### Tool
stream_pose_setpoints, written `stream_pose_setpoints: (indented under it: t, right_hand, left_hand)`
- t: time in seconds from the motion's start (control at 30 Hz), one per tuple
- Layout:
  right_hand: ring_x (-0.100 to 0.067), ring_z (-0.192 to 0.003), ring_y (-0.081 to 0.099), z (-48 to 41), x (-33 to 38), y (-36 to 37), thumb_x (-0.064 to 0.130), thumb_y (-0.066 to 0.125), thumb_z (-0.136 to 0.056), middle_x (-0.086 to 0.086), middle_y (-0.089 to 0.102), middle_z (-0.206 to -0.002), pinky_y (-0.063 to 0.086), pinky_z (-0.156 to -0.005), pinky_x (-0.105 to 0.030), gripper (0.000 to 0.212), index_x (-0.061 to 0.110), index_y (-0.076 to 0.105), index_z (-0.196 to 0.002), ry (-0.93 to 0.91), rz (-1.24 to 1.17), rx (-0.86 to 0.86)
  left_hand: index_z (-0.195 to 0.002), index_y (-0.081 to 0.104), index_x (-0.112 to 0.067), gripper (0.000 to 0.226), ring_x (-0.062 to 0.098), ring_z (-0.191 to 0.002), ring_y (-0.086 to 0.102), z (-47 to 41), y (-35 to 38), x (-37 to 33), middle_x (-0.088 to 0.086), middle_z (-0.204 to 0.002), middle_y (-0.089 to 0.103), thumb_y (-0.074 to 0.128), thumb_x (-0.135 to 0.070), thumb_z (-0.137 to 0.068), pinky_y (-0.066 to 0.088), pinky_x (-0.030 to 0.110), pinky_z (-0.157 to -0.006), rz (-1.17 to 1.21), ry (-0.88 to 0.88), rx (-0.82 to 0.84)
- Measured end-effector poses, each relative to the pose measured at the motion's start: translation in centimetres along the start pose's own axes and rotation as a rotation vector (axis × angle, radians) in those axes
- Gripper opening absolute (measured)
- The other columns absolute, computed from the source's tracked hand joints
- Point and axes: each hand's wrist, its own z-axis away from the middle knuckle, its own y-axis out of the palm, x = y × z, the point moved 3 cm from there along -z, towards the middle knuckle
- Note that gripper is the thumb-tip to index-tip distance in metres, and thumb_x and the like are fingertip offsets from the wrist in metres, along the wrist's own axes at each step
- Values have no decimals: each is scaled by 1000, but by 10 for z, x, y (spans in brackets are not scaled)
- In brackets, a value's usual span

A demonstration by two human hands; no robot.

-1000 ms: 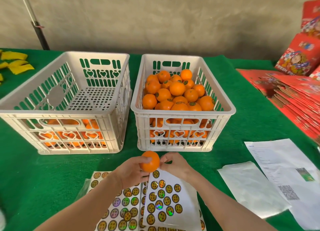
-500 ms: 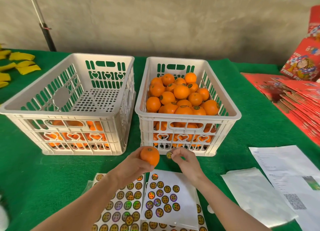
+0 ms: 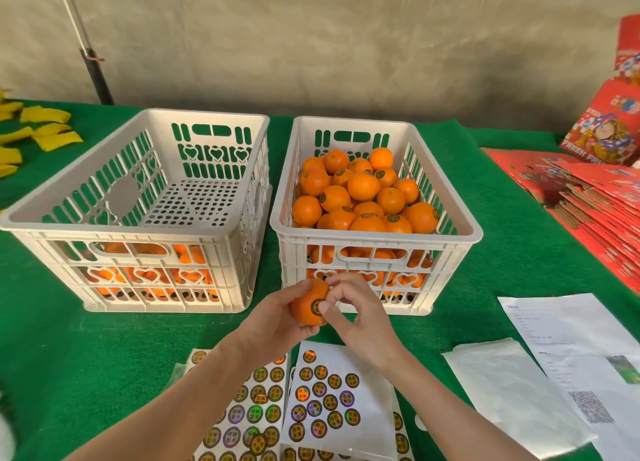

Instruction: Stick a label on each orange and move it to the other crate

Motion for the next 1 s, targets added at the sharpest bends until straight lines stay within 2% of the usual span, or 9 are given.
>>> stream_pose_setpoints:
  t: [0.17, 0.33, 0.43, 0.5, 0.6, 0.67, 0.73, 0.83, 1.0]
  right_hand:
    - [-4, -112, 48, 2, 8, -1, 11, 66, -86, 2, 54, -108, 32, -93, -13, 12, 7, 59, -77, -120, 141, -97]
    - [-10, -100, 55, 4, 16, -2, 24, 70, -81, 4, 59, -98, 39, -83, -18, 21, 11, 55, -73, -153, 251, -211]
    - [-2, -94, 53, 5, 17, -7, 39, 72, -78, 11, 57, -101, 45, -79, -23, 31, 23, 52, -96, -35, 167, -203]
    - [2, -110, 49, 4, 25, -7, 46, 67, -79, 21, 48, -122, 46, -89, -22, 52, 33, 43, -124, -63, 66, -111]
    - [2, -124, 40, -7, 49, -8, 32, 70, -78, 22, 38, -134, 38, -98, -15, 66, 34, 34, -133, -291, 76, -95]
    - [2, -118, 43, -24, 58, -17, 16, 75, -75, 16, 43, -126, 41, -93, -14, 67, 41, 37, -125, -342, 93, -196]
    - [2, -111, 45, -46, 64, -33, 14, 78, -72, 13, 44, -121, 44, -86, -12, 71, 44, 36, -120, -306, 100, -287]
    - [4, -101, 45, -87, 63, -69, 18, 80, -71, 22, 38, -115, 43, -74, -7, 73, 42, 31, -120, -155, 156, -341]
    - [-22, -92, 47, -154, 21, -146, 12, 77, -64, -7, 48, -101, 40, -66, -32, 49, 13, 49, -105, 301, 520, -112]
  left_hand:
    - [-123, 57, -9, 45, 20, -88, 58, 4, 5, -4, 10, -97, 65, 61, -26, -82, 47, 34, -83, -77, 66, 19]
    - [-126, 53, -5, 56, 25, -93, 57, 10, 13, -14, 14, -106, 62, 67, -23, -74, 43, 41, -84, -191, 215, -31]
    - [-120, 54, -5, 54, 18, -77, 59, 22, 22, -25, 12, -98, 61, 64, -25, -71, 45, 31, -69, -291, 283, -49]
    - [-118, 56, -10, 49, 19, -83, 63, 27, 28, -30, 11, -102, 63, 72, -23, -73, 49, 28, -70, -358, 329, -56]
    - [-115, 58, -23, 39, 20, -99, 65, 33, 49, -42, 5, -110, 65, 64, -45, -83, 52, 26, -77, -477, 419, -58]
    - [-118, 58, -29, 46, 12, -105, 64, 31, 72, -62, -7, -111, 66, 40, -61, -89, 52, 16, -78, -670, 547, -16]
    - [-118, 59, -24, 55, 11, -102, 64, 16, 88, -85, -9, -107, 68, 22, -55, -92, 53, 15, -77, -835, 682, -12]
    - [-124, 52, -10, 35, 22, -102, 58, -26, 85, -119, 10, -115, 61, 31, -28, -104, 48, 32, -89, -1258, 822, -345]
    - [-130, 48, -14, 32, 22, -104, 56, -82, 58, -120, 9, -121, 56, 42, -17, -99, 49, 37, -91, -1664, 559, -429]
